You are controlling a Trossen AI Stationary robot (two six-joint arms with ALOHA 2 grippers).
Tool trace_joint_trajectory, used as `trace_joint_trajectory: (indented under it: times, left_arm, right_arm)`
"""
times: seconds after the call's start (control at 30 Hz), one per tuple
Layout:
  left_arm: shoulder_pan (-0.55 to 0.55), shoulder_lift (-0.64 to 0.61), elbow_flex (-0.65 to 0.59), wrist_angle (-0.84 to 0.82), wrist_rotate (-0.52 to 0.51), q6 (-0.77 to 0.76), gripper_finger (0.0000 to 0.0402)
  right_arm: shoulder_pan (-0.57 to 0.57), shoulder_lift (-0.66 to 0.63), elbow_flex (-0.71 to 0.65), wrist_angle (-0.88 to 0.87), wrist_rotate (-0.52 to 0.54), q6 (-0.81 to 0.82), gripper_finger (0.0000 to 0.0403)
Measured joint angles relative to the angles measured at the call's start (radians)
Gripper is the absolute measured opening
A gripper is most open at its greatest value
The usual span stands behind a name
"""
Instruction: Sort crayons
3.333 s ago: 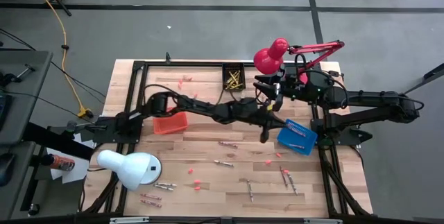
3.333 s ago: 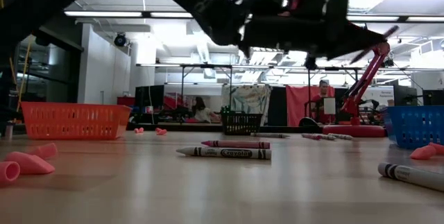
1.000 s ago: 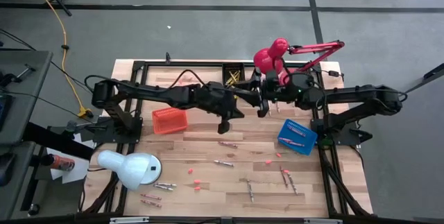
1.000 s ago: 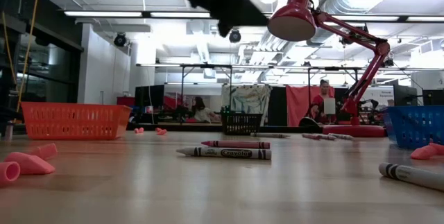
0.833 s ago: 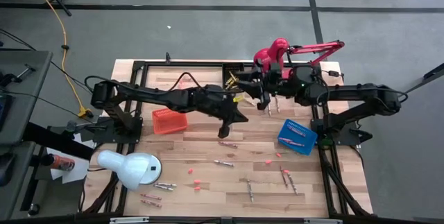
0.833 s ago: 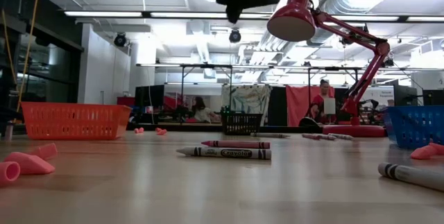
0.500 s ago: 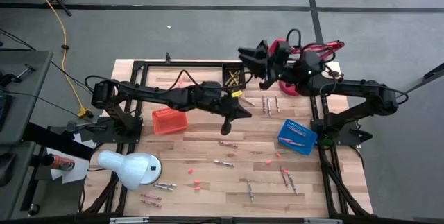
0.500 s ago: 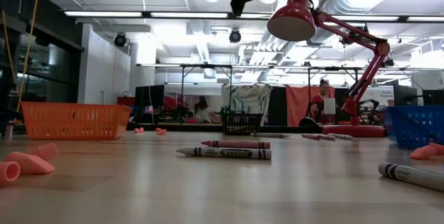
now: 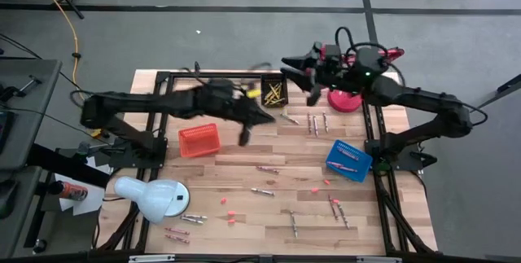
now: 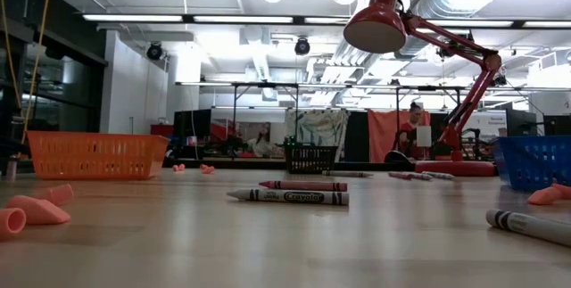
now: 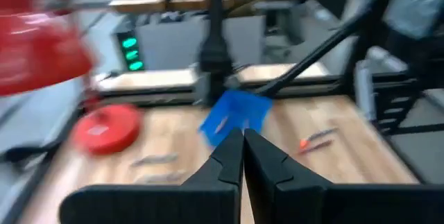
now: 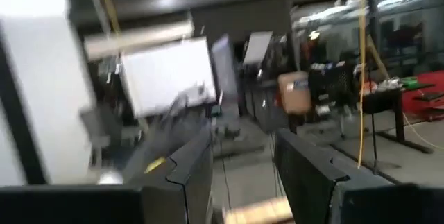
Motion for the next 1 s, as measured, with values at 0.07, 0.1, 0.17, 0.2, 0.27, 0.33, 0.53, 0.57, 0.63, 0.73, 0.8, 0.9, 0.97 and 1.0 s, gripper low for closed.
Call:
trace_joint_trajectory:
  times: [0.07, 0.1, 0.17, 0.2, 0.27, 0.33, 0.53, 0.57, 0.63, 0.73, 0.8, 0.9, 0.97, 1.0]
  left_arm:
    - [0.014, -0.088, -0.036, -0.025, -0.052, 0.007, 0.0]
    - [0.022, -0.132, -0.056, -0.016, -0.073, 0.009, 0.0]
    - [0.04, -0.222, -0.106, 0.029, -0.096, 0.003, 0.0]
    - [0.049, -0.261, -0.135, 0.064, -0.1, -0.01, 0.0]
    - [0.068, -0.326, -0.201, 0.151, -0.102, -0.046, 0.0]
    - [0.08, -0.373, -0.262, 0.233, -0.107, -0.08, 0.0]
    - [0.09, -0.438, -0.361, 0.303, -0.153, -0.151, 0.0]
    - [0.09, -0.438, -0.367, 0.304, -0.154, -0.159, 0.0]
    - [0.09, -0.438, -0.371, 0.303, -0.153, -0.17, 0.0]
    - [0.09, -0.434, -0.37, 0.309, -0.153, -0.174, 0.0]
    - [0.09, -0.432, -0.371, 0.302, -0.153, -0.174, 0.0]
    - [0.09, -0.433, -0.371, 0.307, -0.154, -0.169, 0.0]
    - [0.09, -0.433, -0.371, 0.304, -0.167, -0.158, 0.0]
    - [0.09, -0.433, -0.371, 0.304, -0.17, -0.158, 0.0]
  right_arm:
    - [0.001, -0.04, 0.003, -0.133, -0.037, -0.025, 0.015]
    - [0.004, -0.057, 0.003, -0.208, -0.047, -0.026, 0.015]
    - [0.014, -0.088, 0.002, -0.389, -0.055, -0.019, 0.015]
    - [0.022, -0.098, 0.002, -0.478, -0.056, -0.01, 0.015]
    - [0.049, -0.104, -0.004, -0.648, -0.047, 0.025, 0.015]
    - [0.089, -0.103, -0.039, -0.783, -0.004, 0.093, 0.0149]
    - [0.233, -0.101, -0.246, -1.051, 0.095, 0.379, 0.0149]
    - [0.256, -0.101, -0.279, -1.091, 0.108, 0.434, 0.0149]
    - [0.298, -0.101, -0.343, -1.176, 0.118, 0.532, 0.0147]
    - [0.358, -0.101, -0.424, -1.312, 0.116, 0.676, 0.0128]
    - [0.385, -0.101, -0.472, -1.349, 0.116, 0.753, 0.0103]
    - [0.394, -0.101, -0.538, -1.32, 0.121, 0.827, 0.0046]
    - [0.386, -0.1, -0.579, -1.268, 0.15, 0.858, 0.0013]
    - [0.38, -0.101, -0.596, -1.245, 0.17, 0.871, 0.0008]
